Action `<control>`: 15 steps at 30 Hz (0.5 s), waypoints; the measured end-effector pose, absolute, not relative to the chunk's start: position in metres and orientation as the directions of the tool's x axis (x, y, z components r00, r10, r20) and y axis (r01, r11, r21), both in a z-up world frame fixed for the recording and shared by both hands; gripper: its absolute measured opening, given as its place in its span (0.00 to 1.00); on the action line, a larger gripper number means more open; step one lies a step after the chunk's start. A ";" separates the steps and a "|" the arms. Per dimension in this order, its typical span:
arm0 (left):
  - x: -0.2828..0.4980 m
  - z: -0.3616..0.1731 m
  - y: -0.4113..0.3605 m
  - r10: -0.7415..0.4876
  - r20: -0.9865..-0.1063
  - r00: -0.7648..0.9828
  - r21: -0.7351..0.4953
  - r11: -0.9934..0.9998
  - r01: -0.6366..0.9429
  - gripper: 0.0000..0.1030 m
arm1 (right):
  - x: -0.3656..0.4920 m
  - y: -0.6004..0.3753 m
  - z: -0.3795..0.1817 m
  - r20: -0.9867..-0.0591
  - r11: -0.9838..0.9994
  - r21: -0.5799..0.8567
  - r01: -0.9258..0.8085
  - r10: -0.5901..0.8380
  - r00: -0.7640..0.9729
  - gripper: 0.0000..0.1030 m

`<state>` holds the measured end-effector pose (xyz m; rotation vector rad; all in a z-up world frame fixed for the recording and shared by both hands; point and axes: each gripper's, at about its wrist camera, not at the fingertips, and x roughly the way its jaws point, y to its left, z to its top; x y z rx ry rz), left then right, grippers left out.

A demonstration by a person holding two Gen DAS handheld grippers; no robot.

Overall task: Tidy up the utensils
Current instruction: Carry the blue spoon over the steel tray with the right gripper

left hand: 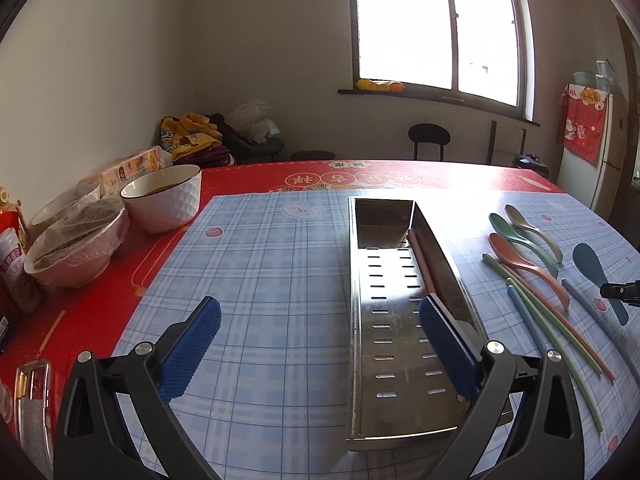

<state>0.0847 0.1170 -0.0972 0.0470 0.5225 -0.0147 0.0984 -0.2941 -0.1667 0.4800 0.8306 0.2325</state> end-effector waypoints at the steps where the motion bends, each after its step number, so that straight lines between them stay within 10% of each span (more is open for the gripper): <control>1: 0.084 -0.097 0.116 0.006 -0.500 0.866 0.048 0.999 0.021 0.94 | 0.098 -0.295 -0.167 -0.655 0.871 0.491 -0.002 0.371 0.658 0.08; 15: 0.079 -0.093 0.143 0.006 -0.468 0.884 -0.077 0.996 -0.048 0.94 | 0.107 -0.265 -0.140 -0.695 0.902 0.427 0.054 0.289 0.659 0.08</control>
